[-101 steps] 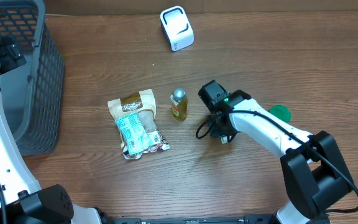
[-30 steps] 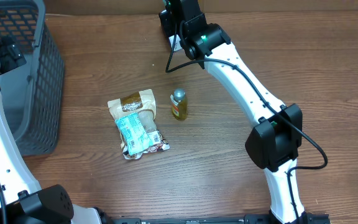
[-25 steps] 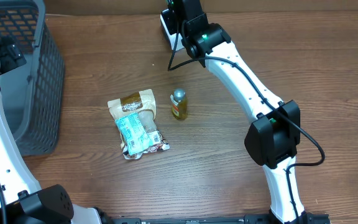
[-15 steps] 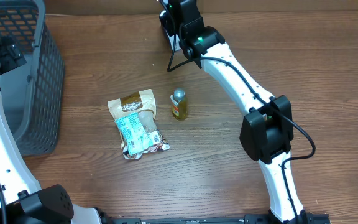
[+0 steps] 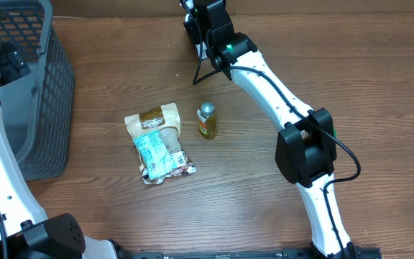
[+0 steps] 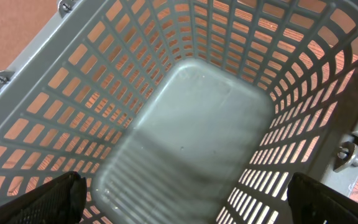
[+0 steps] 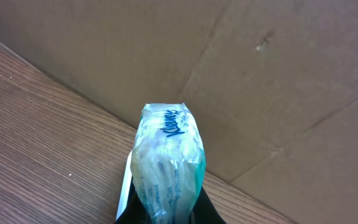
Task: Scan the item barcode
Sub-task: 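Hold the Kleenex pack in front of the scanner window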
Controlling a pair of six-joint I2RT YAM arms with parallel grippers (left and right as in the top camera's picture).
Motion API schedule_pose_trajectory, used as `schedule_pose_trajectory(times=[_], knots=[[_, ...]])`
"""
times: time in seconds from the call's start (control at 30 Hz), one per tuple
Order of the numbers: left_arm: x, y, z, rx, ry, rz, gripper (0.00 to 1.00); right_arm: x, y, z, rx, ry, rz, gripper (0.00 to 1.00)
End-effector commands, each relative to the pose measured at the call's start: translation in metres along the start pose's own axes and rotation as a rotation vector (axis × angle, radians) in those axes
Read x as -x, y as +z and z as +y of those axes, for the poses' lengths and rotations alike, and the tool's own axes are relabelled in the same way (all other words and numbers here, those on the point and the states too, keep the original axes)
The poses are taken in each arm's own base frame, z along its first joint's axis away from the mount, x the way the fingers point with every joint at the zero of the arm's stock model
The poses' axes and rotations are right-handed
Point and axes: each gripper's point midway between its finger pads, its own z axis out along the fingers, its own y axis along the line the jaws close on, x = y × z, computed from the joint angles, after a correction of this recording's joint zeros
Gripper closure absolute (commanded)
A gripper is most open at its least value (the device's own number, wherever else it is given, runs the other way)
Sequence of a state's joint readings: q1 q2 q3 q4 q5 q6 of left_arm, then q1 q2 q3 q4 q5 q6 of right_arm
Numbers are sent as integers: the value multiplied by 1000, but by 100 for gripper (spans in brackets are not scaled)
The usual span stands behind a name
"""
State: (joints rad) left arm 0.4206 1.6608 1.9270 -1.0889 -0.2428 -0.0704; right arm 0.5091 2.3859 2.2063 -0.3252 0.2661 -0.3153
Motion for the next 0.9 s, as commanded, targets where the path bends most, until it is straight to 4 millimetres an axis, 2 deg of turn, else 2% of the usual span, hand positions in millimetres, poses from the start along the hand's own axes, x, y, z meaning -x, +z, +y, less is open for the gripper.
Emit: schedule_pose_trajectory(times=[0.0,0.17,0.43,0.63,0.87], knots=[[4,-4,-1,-9,17,-14,1,-23,18,2,-4,-7,35,96],[4,-4,-2,-10,17,-14,0,-50,34,2,-6,-10,82,96],[4,-4,-1,-9,17,-14,0,-80,50,-5,-15,-8,132,96],[4,-4,-1,-9,17,-14,1,-82,52,-4,-12,-8,132,96],[4,-4,-2,-10,17,-15,1,-81,52,7,52,-2,125,96]])
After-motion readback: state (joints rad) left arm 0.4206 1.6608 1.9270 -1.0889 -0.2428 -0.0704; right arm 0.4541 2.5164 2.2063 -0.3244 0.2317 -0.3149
